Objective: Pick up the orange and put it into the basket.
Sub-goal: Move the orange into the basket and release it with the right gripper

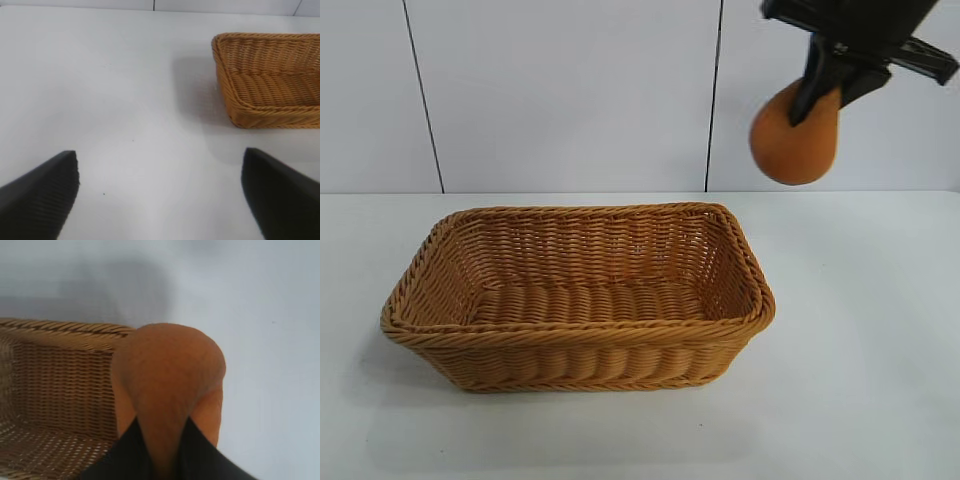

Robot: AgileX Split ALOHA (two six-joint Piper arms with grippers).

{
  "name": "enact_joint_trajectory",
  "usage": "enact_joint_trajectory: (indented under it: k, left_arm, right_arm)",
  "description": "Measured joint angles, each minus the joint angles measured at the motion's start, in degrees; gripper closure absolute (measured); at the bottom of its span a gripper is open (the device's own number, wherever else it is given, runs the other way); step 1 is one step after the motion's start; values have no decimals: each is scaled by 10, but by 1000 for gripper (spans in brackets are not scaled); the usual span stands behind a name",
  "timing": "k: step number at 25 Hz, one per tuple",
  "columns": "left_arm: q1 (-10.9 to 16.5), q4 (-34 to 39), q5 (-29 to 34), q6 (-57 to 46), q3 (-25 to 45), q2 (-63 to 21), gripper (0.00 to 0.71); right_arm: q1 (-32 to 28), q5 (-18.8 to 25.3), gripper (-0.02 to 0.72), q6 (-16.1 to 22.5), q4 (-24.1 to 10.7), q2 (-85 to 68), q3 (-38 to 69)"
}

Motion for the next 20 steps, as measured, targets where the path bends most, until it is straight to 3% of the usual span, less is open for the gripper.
enact_joint_trajectory:
  k: [9,14,20]
  left_arm:
    - [0,0,0,0,0,0,80]
    - [0,0,0,0,0,0,80]
    - [0,0,0,0,0,0,80]
  right_arm:
    - [154,-85,670,27,10,38,-2]
    - [179,-132,670,31,9,120,-2]
    - [181,-151,670,31,10,193,-2]
